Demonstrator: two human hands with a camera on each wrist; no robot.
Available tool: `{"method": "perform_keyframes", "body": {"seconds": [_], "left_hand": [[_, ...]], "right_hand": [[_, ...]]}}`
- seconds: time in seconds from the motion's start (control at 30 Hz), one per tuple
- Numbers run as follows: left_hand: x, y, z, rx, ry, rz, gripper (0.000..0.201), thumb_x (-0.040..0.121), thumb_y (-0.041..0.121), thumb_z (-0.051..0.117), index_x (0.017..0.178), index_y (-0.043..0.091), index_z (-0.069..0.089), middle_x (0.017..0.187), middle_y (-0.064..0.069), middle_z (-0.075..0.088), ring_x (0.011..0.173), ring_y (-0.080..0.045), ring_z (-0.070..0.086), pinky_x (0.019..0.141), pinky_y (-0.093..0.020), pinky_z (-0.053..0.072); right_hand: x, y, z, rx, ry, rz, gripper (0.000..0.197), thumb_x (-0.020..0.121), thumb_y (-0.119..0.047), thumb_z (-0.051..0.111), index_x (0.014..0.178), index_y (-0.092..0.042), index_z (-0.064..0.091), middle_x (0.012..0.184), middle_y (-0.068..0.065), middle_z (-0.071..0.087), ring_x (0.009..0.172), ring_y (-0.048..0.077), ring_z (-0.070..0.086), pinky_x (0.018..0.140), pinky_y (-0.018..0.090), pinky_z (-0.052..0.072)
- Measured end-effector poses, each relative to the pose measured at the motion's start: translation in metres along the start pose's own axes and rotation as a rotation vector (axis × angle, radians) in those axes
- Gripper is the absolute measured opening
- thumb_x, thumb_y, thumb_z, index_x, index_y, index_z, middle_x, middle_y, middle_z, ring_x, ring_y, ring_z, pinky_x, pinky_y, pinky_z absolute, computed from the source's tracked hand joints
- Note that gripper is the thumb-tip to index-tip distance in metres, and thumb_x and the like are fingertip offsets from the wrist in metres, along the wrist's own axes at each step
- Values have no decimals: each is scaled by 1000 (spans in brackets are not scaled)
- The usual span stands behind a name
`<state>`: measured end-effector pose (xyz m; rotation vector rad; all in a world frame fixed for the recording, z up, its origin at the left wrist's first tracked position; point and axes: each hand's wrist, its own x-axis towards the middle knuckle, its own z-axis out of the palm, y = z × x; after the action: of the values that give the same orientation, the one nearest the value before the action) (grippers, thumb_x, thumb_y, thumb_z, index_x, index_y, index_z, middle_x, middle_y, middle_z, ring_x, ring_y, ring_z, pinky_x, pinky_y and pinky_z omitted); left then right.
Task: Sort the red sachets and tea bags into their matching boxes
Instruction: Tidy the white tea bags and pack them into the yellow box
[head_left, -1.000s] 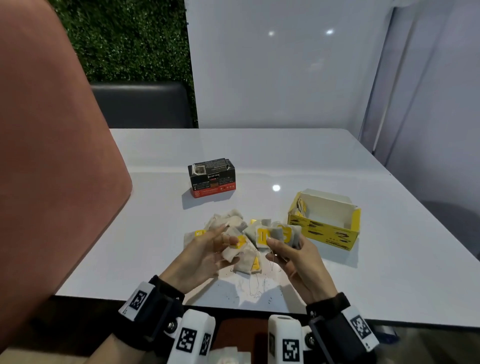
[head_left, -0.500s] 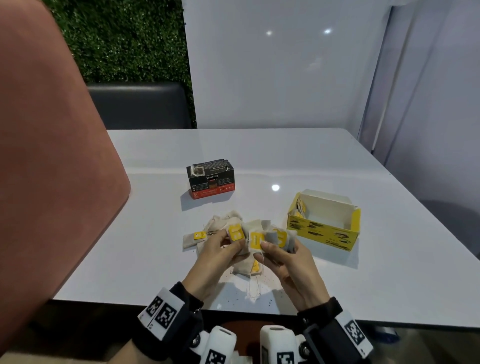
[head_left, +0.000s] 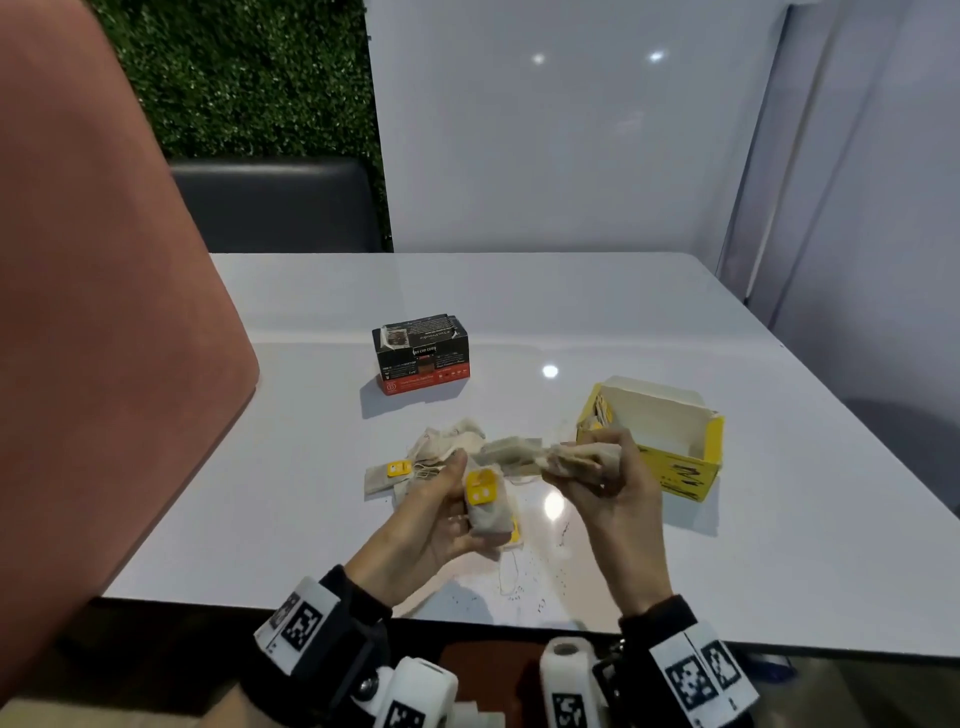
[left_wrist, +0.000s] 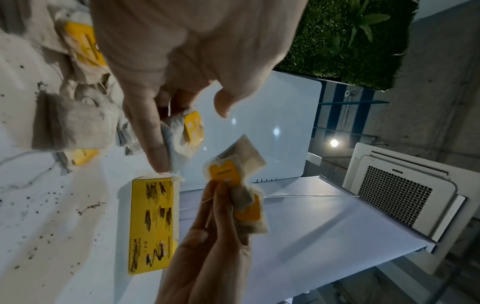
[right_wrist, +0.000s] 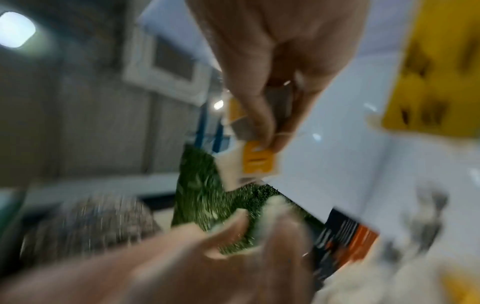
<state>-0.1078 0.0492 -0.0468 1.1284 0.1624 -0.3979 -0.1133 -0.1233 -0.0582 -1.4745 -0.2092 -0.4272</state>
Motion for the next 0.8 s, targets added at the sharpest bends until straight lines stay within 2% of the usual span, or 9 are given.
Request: {"method": "perform_keyframes", "body": {"seconds": [0.1,0.2,0.3,0.4,0.5,0.6,0.7,0.77,0.8], "left_hand": [[-5,9,-2,12,-105,-96,48,89,42,47,97,-1,65,72,-12,63,60,-21,63,66,-40,59],[-8,15,-3,53,-173,-122,32,78,26,62,95,0,64,83,-15,63,67,-23,63,58,-29,57],[-8,14,-5,118,-220,-160,20,76,14,63,85,-4,66,91,-20,61,73,-22,68,57,-22,55],[-7,13,-11,161,-227,-175,24,78,12,63,95,-5,63,98,-21,60,78,-20,70,60,-20,55],[-6,11,-16,170,-211,-143,21,78,9,63,94,-5,65,95,-18,67,77,-18,70,61,-22,55],[-8,7,-18,202,-145,-57,10,85,0,58,90,-2,66,85,-11,72,74,-16,71,61,-23,56],[-7,-3,-16,309,-93,58,21,92,-1,49,84,4,68,86,-11,71,81,-22,71,70,-29,58],[-6,-10,-9,371,-59,107,36,93,0,49,67,14,69,85,-10,69,88,-27,69,81,-37,58],[-5,-13,-5,400,-34,132,36,93,1,50,66,15,69,84,-9,69,88,-27,68,83,-39,57]], "right_hand": [[2,-8,-8,-182,-215,-160,41,72,1,74,80,-34,53,87,-16,69,86,6,68,72,19,53],[1,-15,-11,-242,-306,-226,37,72,-15,73,82,-44,51,90,-17,70,89,6,69,74,19,54],[1,-13,-14,-249,-303,-199,49,72,2,72,81,-42,52,91,-13,72,90,7,69,74,18,53],[-1,-9,-18,-160,-297,-89,41,73,14,67,81,-23,52,89,-2,72,91,13,69,75,23,55],[-4,-3,-21,-102,-212,26,27,74,9,69,84,-11,54,88,4,72,87,16,68,72,23,54],[-6,3,-25,28,-58,191,24,72,5,71,91,0,57,86,6,68,84,24,66,68,31,58],[-10,6,-21,298,-1,425,36,66,0,71,98,1,54,92,15,66,82,24,67,69,31,58],[-12,9,-12,472,33,557,33,71,7,66,100,-2,55,88,15,65,77,23,67,68,30,59],[-13,9,-7,543,67,619,28,74,11,63,99,-2,57,84,14,66,74,21,67,67,30,59]]}}
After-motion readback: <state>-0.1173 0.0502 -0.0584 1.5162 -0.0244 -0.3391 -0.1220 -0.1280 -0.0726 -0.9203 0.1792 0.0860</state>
